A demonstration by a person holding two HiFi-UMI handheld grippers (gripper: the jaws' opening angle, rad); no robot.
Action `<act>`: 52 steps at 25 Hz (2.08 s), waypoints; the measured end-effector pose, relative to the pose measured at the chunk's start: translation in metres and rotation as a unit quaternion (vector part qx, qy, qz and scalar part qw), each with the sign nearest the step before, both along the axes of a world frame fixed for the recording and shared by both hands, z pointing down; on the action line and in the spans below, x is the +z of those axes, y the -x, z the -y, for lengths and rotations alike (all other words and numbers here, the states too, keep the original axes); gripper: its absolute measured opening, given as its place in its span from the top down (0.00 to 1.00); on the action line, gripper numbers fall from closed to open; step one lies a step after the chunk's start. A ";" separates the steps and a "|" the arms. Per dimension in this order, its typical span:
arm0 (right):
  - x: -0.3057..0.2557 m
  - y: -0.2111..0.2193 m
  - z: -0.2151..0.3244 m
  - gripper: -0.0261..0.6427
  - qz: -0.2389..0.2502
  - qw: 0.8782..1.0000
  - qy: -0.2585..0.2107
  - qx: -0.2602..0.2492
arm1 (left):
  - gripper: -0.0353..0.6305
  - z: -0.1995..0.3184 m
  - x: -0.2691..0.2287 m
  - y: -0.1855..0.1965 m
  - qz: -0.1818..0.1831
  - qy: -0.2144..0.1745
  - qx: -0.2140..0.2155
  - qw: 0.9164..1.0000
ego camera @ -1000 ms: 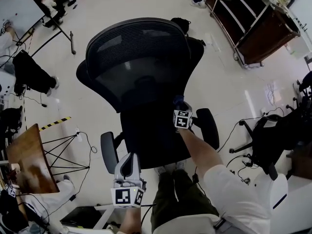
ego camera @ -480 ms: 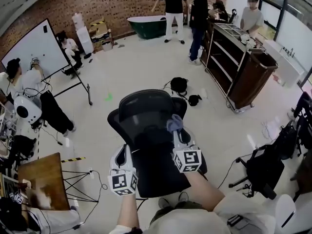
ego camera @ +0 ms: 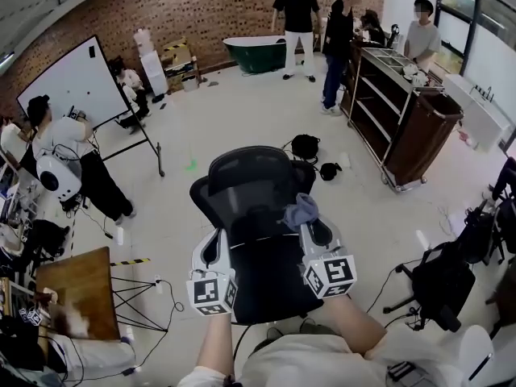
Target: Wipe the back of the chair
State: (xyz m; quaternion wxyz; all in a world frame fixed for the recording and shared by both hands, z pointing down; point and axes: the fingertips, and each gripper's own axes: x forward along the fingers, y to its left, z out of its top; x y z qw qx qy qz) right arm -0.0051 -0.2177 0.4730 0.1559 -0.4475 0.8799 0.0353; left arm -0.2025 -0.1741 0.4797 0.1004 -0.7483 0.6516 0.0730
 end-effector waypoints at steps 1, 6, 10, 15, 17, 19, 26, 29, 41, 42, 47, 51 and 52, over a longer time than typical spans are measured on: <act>-0.004 0.001 -0.002 0.89 0.000 1.000 0.003 -0.002 | 0.85 -0.002 -0.002 0.002 0.000 0.003 0.001 1.000; -0.008 0.008 -0.028 0.89 0.011 0.999 0.009 -0.029 | 0.85 -0.024 -0.001 0.005 0.005 0.006 0.005 1.000; 0.006 -0.013 -0.074 0.89 0.013 0.999 0.012 -0.041 | 0.85 -0.067 0.006 -0.021 0.010 0.008 -0.002 1.000; 0.019 -0.068 -0.163 0.89 0.008 0.998 -0.007 -0.058 | 0.85 -0.160 0.006 -0.075 0.010 -0.014 -0.014 1.000; 0.023 -0.095 -0.197 0.89 0.006 0.998 -0.008 -0.069 | 0.85 -0.199 0.010 -0.102 0.002 -0.019 -0.018 1.000; 0.025 -0.125 -0.227 0.89 0.011 0.997 -0.007 -0.075 | 0.85 -0.236 0.011 -0.130 -0.003 -0.022 -0.018 1.000; 0.024 -0.205 -0.314 0.89 0.029 0.997 0.002 -0.075 | 0.85 -0.335 0.008 -0.195 -0.004 -0.018 -0.029 0.999; 0.012 -0.225 -0.343 0.89 0.038 0.997 -0.001 -0.073 | 0.85 -0.369 -0.009 -0.213 0.000 -0.032 -0.031 0.999; 0.004 -0.220 -0.418 0.89 0.031 0.998 0.009 -0.060 | 0.85 -0.447 -0.024 -0.204 0.017 -0.033 -0.046 0.998; 0.004 -0.218 -0.420 0.89 0.032 0.998 0.013 -0.059 | 0.85 -0.449 -0.022 -0.203 0.015 -0.028 -0.044 0.999; 0.003 -0.208 -0.440 0.89 0.025 0.997 0.016 -0.066 | 0.85 -0.462 -0.018 -0.201 0.006 -0.024 -0.033 0.999; 0.002 -0.195 -0.453 0.89 0.017 0.997 0.017 -0.074 | 0.83 -0.473 -0.019 -0.200 0.002 -0.032 -0.018 0.999; 0.002 -0.194 -0.455 0.89 0.015 0.997 0.017 -0.075 | 0.83 -0.475 -0.020 -0.201 -0.002 -0.033 -0.016 0.999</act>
